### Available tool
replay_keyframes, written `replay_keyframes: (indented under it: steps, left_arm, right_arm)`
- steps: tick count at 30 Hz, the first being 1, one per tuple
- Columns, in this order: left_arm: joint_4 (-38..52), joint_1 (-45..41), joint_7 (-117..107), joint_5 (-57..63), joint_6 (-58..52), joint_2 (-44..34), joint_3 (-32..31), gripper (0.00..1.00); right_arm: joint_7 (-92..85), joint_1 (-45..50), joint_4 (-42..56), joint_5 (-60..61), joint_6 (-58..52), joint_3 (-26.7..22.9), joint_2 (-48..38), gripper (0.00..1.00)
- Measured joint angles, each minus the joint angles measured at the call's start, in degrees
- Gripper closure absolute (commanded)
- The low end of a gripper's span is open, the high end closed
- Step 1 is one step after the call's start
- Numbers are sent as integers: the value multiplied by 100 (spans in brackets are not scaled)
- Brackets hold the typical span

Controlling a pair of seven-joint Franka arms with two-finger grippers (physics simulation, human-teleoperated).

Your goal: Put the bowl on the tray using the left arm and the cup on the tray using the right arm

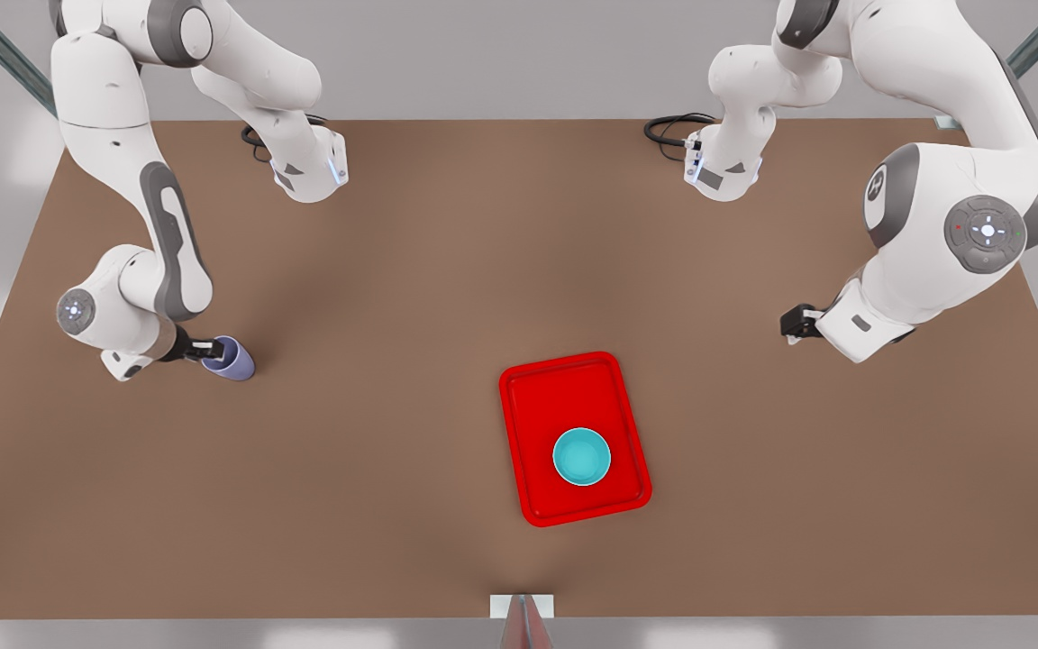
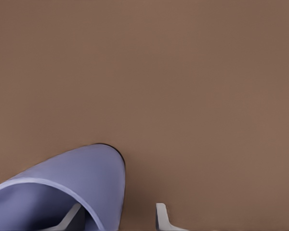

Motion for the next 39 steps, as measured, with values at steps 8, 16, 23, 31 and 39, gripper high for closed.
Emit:
replay_keyframes:
  steps: [8,16,23,31,39]
  left_arm:
    - [-9,-6,0,17,-9,0,0,0]
    - [-35,-7,0,16,-96,-22,0,0]
    - [-30,-7,-88,12,-106,-70,-9,0]
    - [-35,-8,-88,12,-106,-73,0,0]
    - [-35,2,-88,31,-105,-62,62,0]
  right_arm:
    - [67,62,18,220,8,0,96,72]
    - [56,61,43,236,-1,0,96,79]
    - [66,571,87,297,-152,31,-191,79]
    - [1606,2261,1258,695,-731,45,-101,79]
    - [3633,3573,1903,828,-406,158,529,79]
